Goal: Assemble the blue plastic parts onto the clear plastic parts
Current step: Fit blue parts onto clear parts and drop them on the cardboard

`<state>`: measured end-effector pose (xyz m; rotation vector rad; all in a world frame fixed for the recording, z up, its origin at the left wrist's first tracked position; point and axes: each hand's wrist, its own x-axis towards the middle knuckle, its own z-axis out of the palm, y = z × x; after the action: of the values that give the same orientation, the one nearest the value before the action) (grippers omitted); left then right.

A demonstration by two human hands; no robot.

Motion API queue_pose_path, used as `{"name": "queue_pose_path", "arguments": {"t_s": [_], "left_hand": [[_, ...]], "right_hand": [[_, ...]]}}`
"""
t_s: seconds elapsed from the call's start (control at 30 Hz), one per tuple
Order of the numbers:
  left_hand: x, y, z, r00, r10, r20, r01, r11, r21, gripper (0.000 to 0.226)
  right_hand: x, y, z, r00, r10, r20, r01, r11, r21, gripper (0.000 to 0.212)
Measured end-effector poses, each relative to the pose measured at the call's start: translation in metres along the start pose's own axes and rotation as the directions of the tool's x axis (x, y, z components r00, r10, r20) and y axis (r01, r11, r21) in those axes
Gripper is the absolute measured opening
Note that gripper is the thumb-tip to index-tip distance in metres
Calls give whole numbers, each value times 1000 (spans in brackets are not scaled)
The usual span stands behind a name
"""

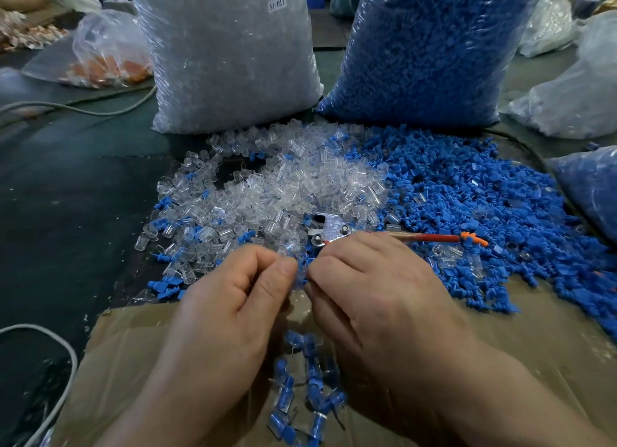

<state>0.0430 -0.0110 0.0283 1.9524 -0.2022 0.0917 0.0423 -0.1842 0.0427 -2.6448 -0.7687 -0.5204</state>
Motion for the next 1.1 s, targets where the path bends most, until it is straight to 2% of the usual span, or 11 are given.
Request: {"name": "queue_pose_path", "arguments": {"t_s": [0.1, 0.17, 0.2, 0.27, 0.3, 0.33, 0.47, 0.53, 0.8, 0.9, 1.1], "left_hand": [[2, 0, -4, 992, -42, 117, 50, 997, -64, 42], [1, 1, -6, 991, -31, 132, 48, 990, -131, 39], [0, 1, -6, 991, 9, 136, 10, 990, -138, 33], [-2, 3, -4, 984, 118, 130, -103, 988, -118, 17], [-3, 4, -5, 977, 172, 129, -161, 983, -90, 16], [-3, 5, -7, 968, 210, 136, -203, 977, -60, 18], [3, 3, -24, 964, 179, 194, -217, 956, 197, 15], [6, -3, -29, 962, 95, 256, -192, 903, 383, 10], [3, -3, -20, 904, 43, 426, -247, 866, 436, 23], [4, -5, -21, 943, 16, 331, -168, 883, 437, 16], [12, -12, -11, 991, 41, 130, -118, 739, 664, 30]], "right_hand": [[-2, -5, -2, 998, 13, 61, -18, 997, 73, 29], [-4, -10, -3, 976, 168, 138, -198, 949, 247, 27], [-5, -14, -5, 936, 270, 226, -344, 842, 416, 28], [-4, -19, -9, 804, 375, 461, -581, 335, 742, 24], [-3, -19, -13, 752, 375, 543, -628, 158, 762, 23], [-2, -18, -16, 743, 363, 562, -641, 143, 754, 24], [-5, -4, -13, 860, 384, 335, -488, 811, 323, 31], [-9, -2, -12, 892, 320, 320, -369, 923, 107, 26], [-9, -10, -10, 865, 119, 487, -161, 986, 45, 20], [-9, -6, -11, 853, 191, 486, -226, 974, 15, 22], [-7, 1, -2, 883, 356, 307, -330, 934, -136, 26]]}}
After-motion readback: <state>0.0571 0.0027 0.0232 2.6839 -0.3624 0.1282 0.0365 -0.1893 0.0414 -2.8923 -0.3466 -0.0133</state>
